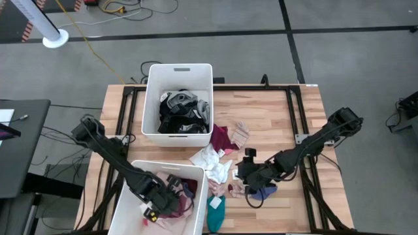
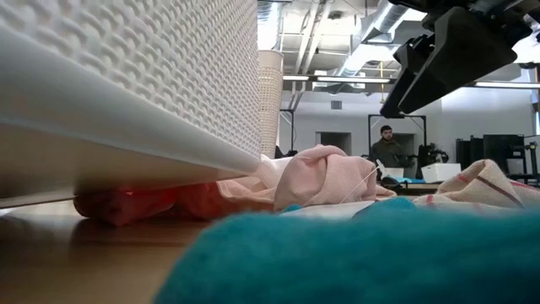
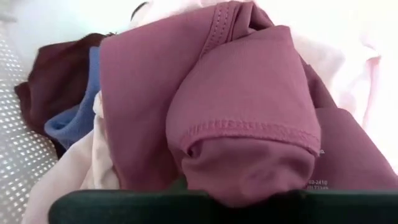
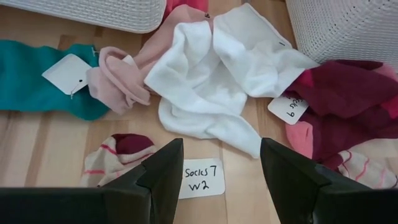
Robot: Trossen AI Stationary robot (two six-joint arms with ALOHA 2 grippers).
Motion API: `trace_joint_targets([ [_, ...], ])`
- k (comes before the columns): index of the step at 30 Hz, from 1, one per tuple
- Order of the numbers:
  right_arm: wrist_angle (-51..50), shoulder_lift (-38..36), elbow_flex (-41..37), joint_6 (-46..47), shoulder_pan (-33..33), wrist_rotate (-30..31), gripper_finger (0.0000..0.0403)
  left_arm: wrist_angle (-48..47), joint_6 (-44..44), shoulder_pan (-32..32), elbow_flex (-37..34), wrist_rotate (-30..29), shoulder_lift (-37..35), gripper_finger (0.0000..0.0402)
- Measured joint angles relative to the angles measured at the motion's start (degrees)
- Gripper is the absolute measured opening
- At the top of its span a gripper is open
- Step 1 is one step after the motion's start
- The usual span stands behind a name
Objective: Sort clothes
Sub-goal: Put the red underwear into the bottom white laundry bin, then put the white sock into the bottom white laundry bin
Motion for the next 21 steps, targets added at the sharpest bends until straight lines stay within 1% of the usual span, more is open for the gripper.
trace_joint_targets([
  [4, 0.07, 0.00, 0.00, 0.00, 0.00, 0.00, 0.0226, -0.15, -0.68, 0.60, -0.02, 0.16, -0.14, 0.0018],
  [7, 0.49, 0.00, -0.02, 0.02, 0.00, -0.04, 0.0226, -0.39, -1.09, 0.67, 0.01, 0.20, -1.69, 0.0041],
  [15, 3.32, 0.00, -0.02, -0.10, 0.04, -0.26, 0.0226, -0.60, -3.14, 0.65, 1.84, 0.11, -9.29, 0.0124],
  [18, 4.66, 0.00, -0.02, -0.97, 0.09, -0.28, 0.0226, -0.64, -3.27, 0.58, 1.95, 0.10, -12.21, 0.0141],
  [21, 6.02, 0.24, -0.02, -1.23, 0.11, -0.27, 0.0226, -0.32, -3.38, 0.52, 1.95, 0.06, -15.22, 0.0146],
])
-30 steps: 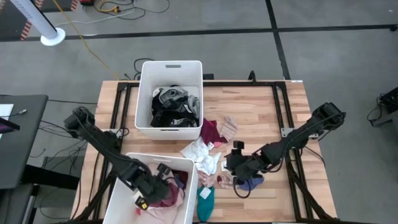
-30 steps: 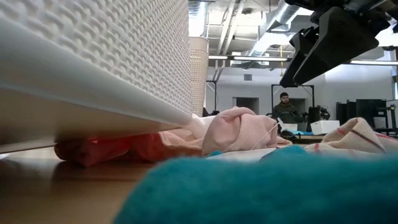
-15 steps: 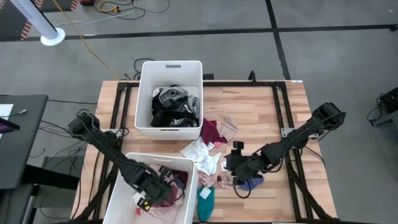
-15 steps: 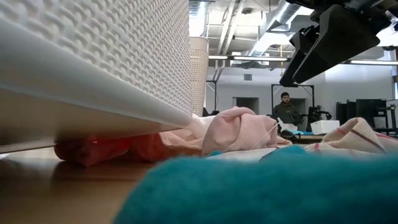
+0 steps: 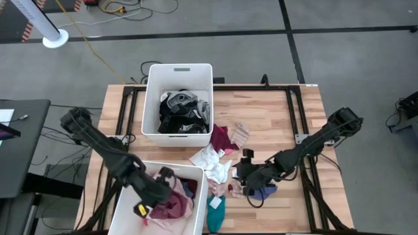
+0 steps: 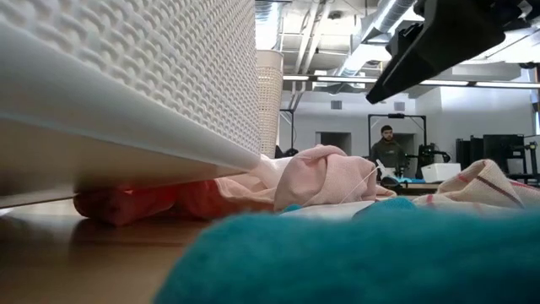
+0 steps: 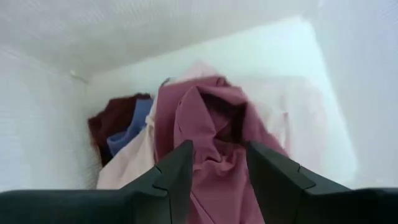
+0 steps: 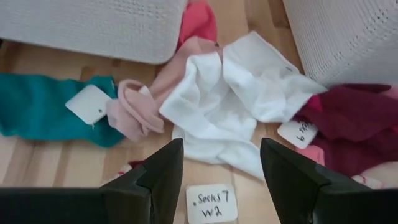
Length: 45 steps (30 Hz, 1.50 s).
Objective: Sort clothes
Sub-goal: Put the white sock into the bottom white laundry bin
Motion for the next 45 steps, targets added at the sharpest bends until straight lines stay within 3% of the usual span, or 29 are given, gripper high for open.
trace_joint_targets([
  [9, 10.74, 7.66, -0.04, -3.72, -0.53, -2.91, 0.0226, 5.58, 4.13, -1.34, 0.01, -2.96, -7.69, 0.0143],
  [19, 25.02, 16.89, -0.09, -7.27, -4.58, -5.39, 0.0226, 11.69, 17.72, -7.65, 0.04, -26.29, -13.61, 0.0142],
  [25, 30.69, 19.73, -0.07, -7.31, -7.52, -11.56, 0.0216, 11.77, 18.61, -10.15, -0.59, -34.52, -14.87, 0.0142],
  [31, 29.92, 21.84, -0.07, -6.05, -9.66, -14.70, 0.0155, 11.44, 17.57, -11.76, -3.51, -41.29, -14.96, 0.0142],
  [39, 28.84, 19.38, -0.07, -11.29, -8.91, -14.90, 0.0015, 12.91, 16.06, -15.68, -7.96, -44.65, -15.00, 0.0141],
  [45, 24.71, 13.14, -0.07, -12.51, -8.61, -14.33, 0.0009, 16.26, 16.28, -17.17, -11.10, -44.40, -14.95, 0.0141],
])
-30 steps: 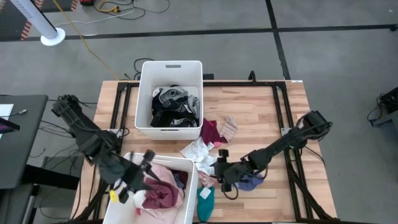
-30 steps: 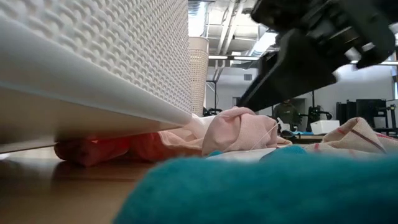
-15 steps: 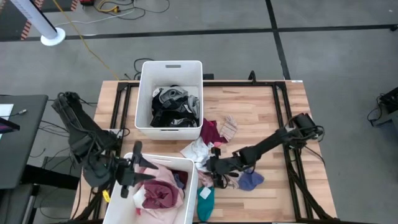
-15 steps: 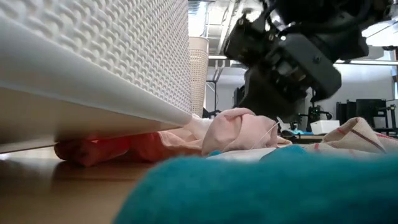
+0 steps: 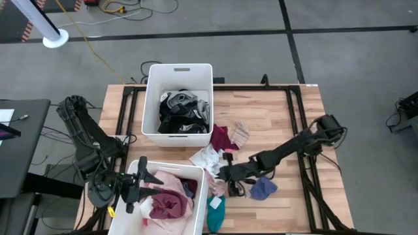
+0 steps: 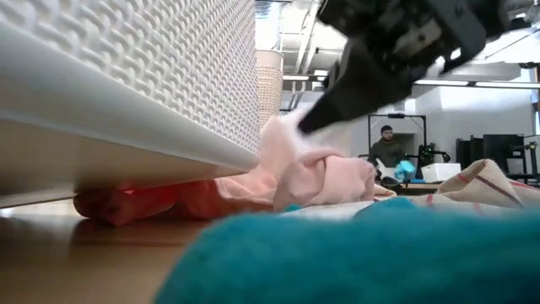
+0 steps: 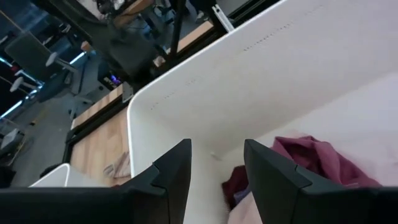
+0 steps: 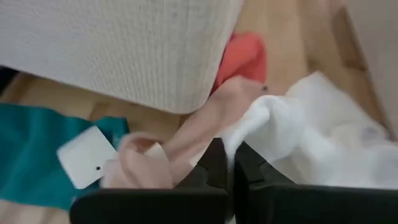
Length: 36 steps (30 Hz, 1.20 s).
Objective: Sort clothes
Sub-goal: Put the white sock into the bottom white laundry bin
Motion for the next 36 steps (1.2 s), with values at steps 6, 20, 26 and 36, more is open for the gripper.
trace_joint_targets([
  [6, -3.67, -9.70, 0.00, -3.75, 2.03, 2.93, 0.0003, -1.48, -1.68, -0.97, 0.00, -0.02, -0.02, 0.0141],
  [20, 8.81, -25.81, 0.00, -26.35, 6.91, 1.94, 0.0001, -2.29, -1.96, -1.12, 0.02, -0.02, -0.01, 0.0141],
  [26, 15.06, -26.53, 0.51, -34.12, 6.46, -4.33, 0.0001, -2.15, -2.47, -1.12, 0.02, -0.02, 0.02, 0.0141],
  [36, 15.77, -22.37, 8.49, -40.09, 3.05, -12.66, 0.0001, -1.98, -2.47, -1.04, 0.07, -0.02, 0.02, 0.0141],
])
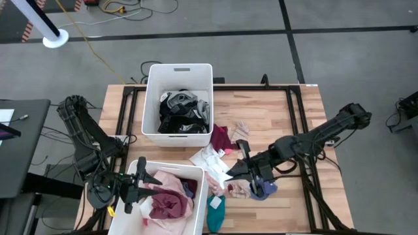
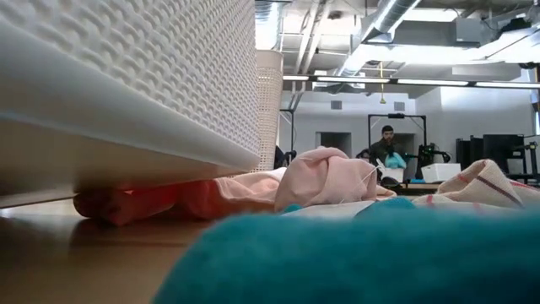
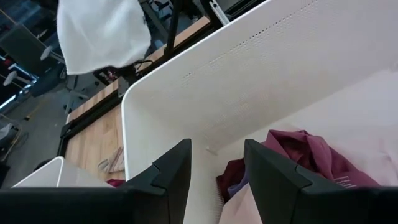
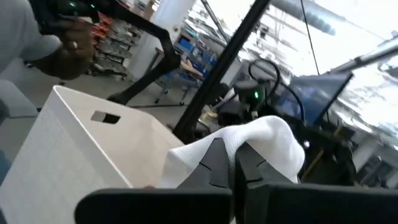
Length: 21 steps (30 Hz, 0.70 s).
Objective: Sort clothes
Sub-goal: Put the white sock into the bottom white laundry bin
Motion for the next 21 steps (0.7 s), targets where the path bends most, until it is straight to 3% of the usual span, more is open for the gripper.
trace_joint_targets([
  [9, -6.24, 9.37, 13.84, -1.67, -3.66, -8.06, 0.0001, -0.01, -0.02, 0.02, 0.02, -0.15, -0.02, 0.0141],
  [21, -24.13, 24.39, 33.42, -1.23, -5.88, -14.49, 0.0001, -1.91, 0.15, 0.00, 0.04, -2.32, -0.72, 0.0141],
])
